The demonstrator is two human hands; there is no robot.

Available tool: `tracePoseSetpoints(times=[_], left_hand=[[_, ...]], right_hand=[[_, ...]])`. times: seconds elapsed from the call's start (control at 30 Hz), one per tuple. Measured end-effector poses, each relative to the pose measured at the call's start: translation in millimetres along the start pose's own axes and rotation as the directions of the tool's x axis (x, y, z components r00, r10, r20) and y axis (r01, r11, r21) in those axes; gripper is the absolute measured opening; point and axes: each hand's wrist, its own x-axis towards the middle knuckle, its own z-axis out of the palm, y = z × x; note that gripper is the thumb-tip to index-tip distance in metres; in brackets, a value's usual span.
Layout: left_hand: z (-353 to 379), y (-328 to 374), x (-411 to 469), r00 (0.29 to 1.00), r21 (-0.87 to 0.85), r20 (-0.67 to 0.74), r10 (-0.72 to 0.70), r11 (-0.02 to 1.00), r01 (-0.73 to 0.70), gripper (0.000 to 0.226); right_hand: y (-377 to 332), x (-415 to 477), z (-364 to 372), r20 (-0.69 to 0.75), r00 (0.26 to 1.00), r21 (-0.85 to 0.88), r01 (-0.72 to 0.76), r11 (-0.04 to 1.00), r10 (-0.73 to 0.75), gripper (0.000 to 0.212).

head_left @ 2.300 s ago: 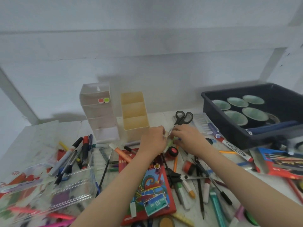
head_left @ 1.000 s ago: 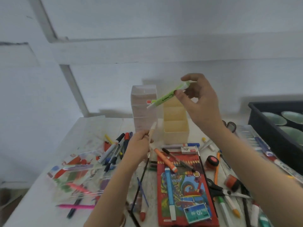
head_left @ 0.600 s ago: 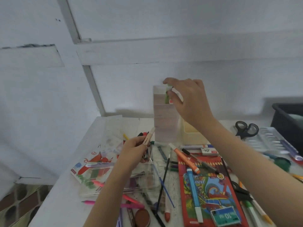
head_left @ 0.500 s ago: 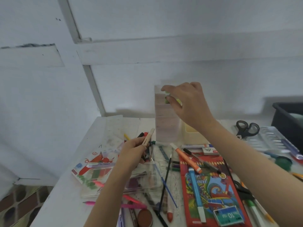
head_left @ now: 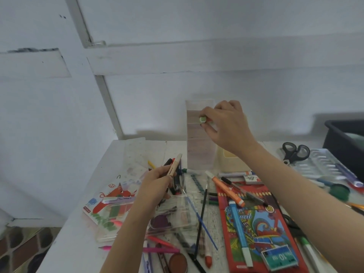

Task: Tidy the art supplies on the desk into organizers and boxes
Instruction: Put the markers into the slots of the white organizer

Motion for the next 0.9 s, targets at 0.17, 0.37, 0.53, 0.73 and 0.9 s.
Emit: tracePoseSetpoints(times=[0.17, 0.37, 0.53, 0.73, 0.9], left_hand=[[5.0, 2.4, -0.8, 1.000, -0.020, 0.009, 0.008, 1.000, -0.007, 0.034], [3.2, 7.0, -2.6, 1.000, -0.025, 0.022, 0.010, 1.000, -0.010, 0.035], [4.1, 12.1, -6.7, 1.000, -0.101, 0.027, 0.009, 0.995, -0.006, 0.028], [7.1, 23.5, -12.4, 0.995, -0.444, -0.023, 0.094, 0.891, -0.094, 0.021], [11.2, 43.5, -15.5, 0.988, -0.619, -0.033, 0.149, 0.773, -0.137, 0.022]], right_hand=[[3.6, 1.1, 4.1, 0.037, 0.999, -0.012, -0.026, 1.000, 0.027, 0.008], [2.9, 2.0, 4.7, 0.056, 0.998, -0.009, -0.033, 0.999, 0.034, 0.009], [-5.8, -8.9, 0.0, -0.052, 0.997, 0.001, -0.049, 0.999, 0.049, 0.035], [-44.8, -40.5, -12.5, -0.051, 0.994, 0.340, -0.077, 0.937, 0.100, 0.022], [-70.6, -66.9, -13.0, 0.150, 0.988, 0.474, -0.035, 0.880, -0.042, 0.042]])
